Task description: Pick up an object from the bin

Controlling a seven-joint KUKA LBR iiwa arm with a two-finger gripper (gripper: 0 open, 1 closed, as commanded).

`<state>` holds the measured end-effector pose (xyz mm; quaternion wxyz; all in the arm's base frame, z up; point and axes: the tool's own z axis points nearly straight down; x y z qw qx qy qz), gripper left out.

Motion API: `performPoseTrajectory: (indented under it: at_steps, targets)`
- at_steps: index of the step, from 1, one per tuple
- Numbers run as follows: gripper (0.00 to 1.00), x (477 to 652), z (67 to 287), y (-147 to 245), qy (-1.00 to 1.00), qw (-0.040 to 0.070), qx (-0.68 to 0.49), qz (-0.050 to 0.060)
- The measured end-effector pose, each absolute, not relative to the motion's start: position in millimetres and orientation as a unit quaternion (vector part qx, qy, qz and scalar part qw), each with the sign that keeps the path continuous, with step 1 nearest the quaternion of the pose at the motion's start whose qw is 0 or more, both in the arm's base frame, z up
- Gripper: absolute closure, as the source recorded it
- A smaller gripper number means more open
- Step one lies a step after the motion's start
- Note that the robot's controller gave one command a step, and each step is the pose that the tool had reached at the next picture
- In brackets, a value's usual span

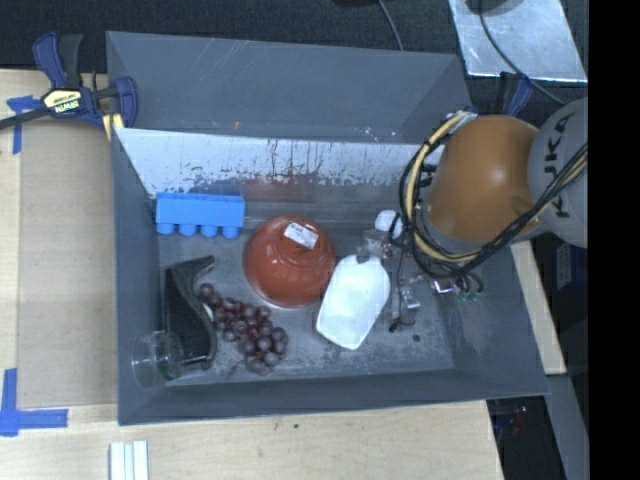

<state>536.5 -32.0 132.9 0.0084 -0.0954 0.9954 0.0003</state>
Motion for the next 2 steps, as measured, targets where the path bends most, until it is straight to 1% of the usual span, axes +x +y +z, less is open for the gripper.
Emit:
performPoseTrajectory:
  at_steps: [1, 2]
  targets:
    - [0.0, 522.8, 89, -46, 0.996, 0.008, -0.093, -0.004]
    - [1.0, 543.9, 75, 12, 0.996, 0.013, -0.084, -0.001]
